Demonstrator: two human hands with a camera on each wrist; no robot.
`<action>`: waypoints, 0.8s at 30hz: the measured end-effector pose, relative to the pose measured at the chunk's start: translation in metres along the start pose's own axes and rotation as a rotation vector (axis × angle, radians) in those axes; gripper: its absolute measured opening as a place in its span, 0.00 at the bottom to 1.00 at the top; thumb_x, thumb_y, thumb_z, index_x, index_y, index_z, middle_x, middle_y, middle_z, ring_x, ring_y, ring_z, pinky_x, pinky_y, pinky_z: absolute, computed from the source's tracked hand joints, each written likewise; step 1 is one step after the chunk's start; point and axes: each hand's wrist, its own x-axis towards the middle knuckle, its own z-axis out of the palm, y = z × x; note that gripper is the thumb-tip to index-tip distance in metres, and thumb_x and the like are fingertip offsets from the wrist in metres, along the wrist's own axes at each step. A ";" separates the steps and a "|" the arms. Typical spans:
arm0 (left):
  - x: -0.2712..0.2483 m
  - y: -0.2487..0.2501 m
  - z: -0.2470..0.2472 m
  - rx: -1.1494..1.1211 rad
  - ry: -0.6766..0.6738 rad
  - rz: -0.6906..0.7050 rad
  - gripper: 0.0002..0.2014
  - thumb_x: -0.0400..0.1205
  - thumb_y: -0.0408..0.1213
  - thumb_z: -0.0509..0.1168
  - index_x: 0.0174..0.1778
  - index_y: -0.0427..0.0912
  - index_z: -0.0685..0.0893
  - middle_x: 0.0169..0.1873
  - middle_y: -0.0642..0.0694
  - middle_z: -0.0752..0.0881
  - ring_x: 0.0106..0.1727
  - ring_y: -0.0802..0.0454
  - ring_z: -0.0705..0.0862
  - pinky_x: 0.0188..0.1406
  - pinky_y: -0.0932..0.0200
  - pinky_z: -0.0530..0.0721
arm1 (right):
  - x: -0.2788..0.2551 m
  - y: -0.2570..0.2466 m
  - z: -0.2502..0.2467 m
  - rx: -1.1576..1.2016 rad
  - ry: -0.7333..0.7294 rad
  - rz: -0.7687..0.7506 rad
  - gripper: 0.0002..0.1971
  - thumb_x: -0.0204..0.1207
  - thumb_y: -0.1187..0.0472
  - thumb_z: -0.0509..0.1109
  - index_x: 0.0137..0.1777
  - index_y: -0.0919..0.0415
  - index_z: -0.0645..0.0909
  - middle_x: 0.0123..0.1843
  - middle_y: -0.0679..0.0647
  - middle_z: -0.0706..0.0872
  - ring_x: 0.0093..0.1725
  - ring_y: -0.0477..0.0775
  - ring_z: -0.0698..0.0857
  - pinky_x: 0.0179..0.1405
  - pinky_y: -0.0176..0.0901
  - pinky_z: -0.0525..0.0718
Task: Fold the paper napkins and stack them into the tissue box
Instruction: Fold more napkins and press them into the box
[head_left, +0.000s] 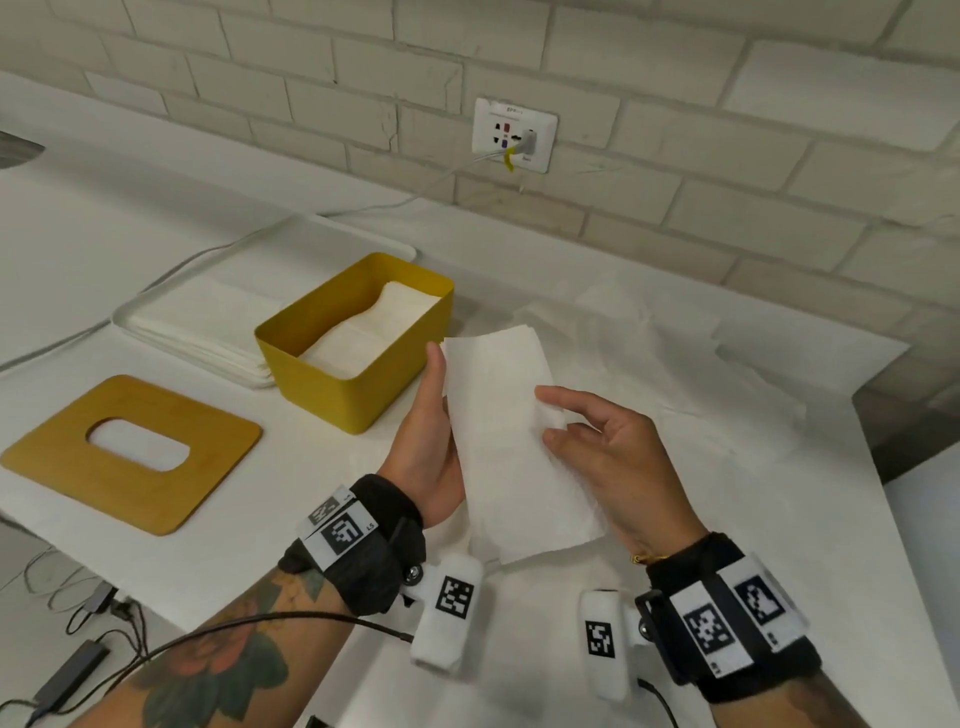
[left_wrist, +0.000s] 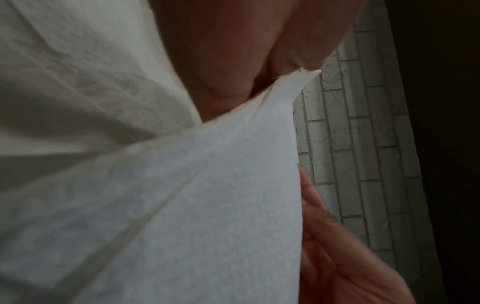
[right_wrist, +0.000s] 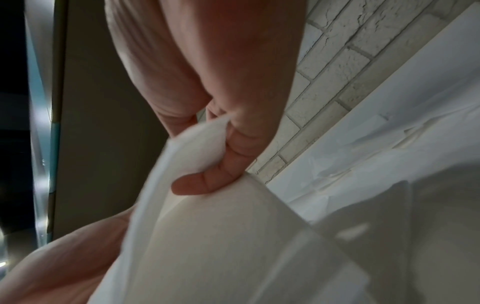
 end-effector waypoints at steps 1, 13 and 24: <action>0.000 0.000 0.000 0.001 -0.006 0.001 0.42 0.84 0.73 0.43 0.76 0.44 0.81 0.67 0.38 0.88 0.68 0.41 0.88 0.66 0.43 0.85 | -0.001 0.000 0.001 0.008 0.012 0.000 0.19 0.82 0.71 0.71 0.66 0.50 0.88 0.46 0.52 0.95 0.49 0.47 0.93 0.49 0.32 0.87; 0.005 -0.005 -0.006 0.097 0.040 0.030 0.17 0.91 0.44 0.60 0.74 0.44 0.81 0.64 0.39 0.90 0.63 0.38 0.90 0.64 0.36 0.86 | -0.009 0.009 0.012 -0.106 0.032 -0.068 0.19 0.73 0.62 0.82 0.60 0.42 0.85 0.64 0.38 0.84 0.61 0.44 0.87 0.61 0.42 0.86; 0.000 0.018 -0.035 0.137 0.217 0.163 0.19 0.88 0.43 0.65 0.74 0.45 0.82 0.62 0.44 0.92 0.62 0.45 0.91 0.60 0.43 0.86 | -0.020 0.024 -0.069 -0.290 0.034 0.232 0.04 0.76 0.67 0.78 0.49 0.62 0.88 0.43 0.60 0.91 0.36 0.55 0.89 0.50 0.55 0.91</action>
